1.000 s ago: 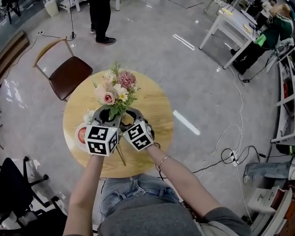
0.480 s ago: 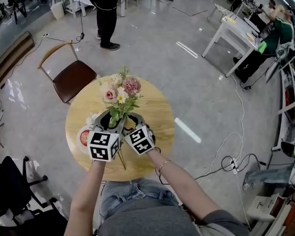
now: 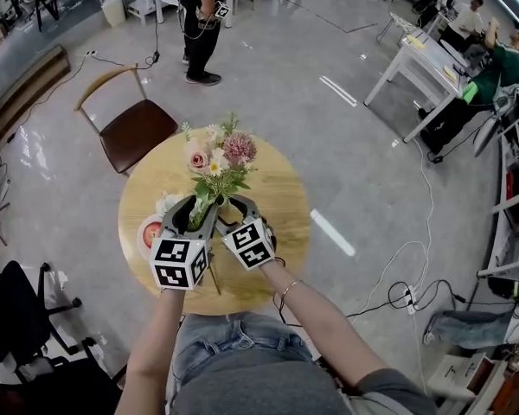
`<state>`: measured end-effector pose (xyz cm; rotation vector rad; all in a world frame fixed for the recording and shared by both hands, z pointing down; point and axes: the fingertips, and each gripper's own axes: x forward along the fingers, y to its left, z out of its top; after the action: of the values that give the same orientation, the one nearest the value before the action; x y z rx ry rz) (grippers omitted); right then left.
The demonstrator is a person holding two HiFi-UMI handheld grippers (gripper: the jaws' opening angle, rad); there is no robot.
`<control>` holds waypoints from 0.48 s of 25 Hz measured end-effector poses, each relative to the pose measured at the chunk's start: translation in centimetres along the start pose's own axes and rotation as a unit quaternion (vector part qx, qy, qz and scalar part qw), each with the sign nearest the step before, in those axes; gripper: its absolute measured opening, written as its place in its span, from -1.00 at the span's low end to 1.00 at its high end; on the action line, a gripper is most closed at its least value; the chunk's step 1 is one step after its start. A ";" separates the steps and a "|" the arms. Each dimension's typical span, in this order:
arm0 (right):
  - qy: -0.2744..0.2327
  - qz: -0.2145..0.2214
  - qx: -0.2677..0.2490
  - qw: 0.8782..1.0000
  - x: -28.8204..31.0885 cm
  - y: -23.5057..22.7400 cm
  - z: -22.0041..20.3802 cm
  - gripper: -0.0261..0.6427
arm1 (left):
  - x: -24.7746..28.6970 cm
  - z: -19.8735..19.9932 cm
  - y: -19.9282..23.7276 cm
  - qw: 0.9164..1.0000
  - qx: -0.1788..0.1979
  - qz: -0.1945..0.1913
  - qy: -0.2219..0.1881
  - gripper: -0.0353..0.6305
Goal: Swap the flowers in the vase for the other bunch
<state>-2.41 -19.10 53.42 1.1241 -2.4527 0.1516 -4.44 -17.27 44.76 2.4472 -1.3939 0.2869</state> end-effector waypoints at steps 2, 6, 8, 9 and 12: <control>-0.002 0.002 0.001 1.000 0.0 0.1 0.0 -0.24 | -0.8 -0.2 0.4 1.000 -0.010 0.009 -0.004 -0.34; -0.002 0.003 0.005 1.000 0.1 0.2 -0.3 -0.24 | -2.1 -1.3 1.2 0.999 -0.030 0.030 -0.003 -0.34; -0.003 0.004 0.007 1.000 0.0 0.2 -0.4 -0.24 | -2.5 -1.9 1.5 0.998 -0.038 0.040 0.000 -0.34; -0.005 0.006 0.008 1.000 0.0 0.1 -0.3 -0.24 | -2.7 -2.1 1.7 0.998 -0.041 0.045 0.002 -0.34; -0.011 0.012 0.017 1.000 0.0 -0.2 -0.2 -0.24 | -3.3 -2.6 2.5 0.997 -0.049 0.059 0.008 -0.34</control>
<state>-2.23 -19.16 53.57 1.1174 -2.4931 0.1898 -8.28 -14.86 46.58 2.2829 -1.5123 0.2577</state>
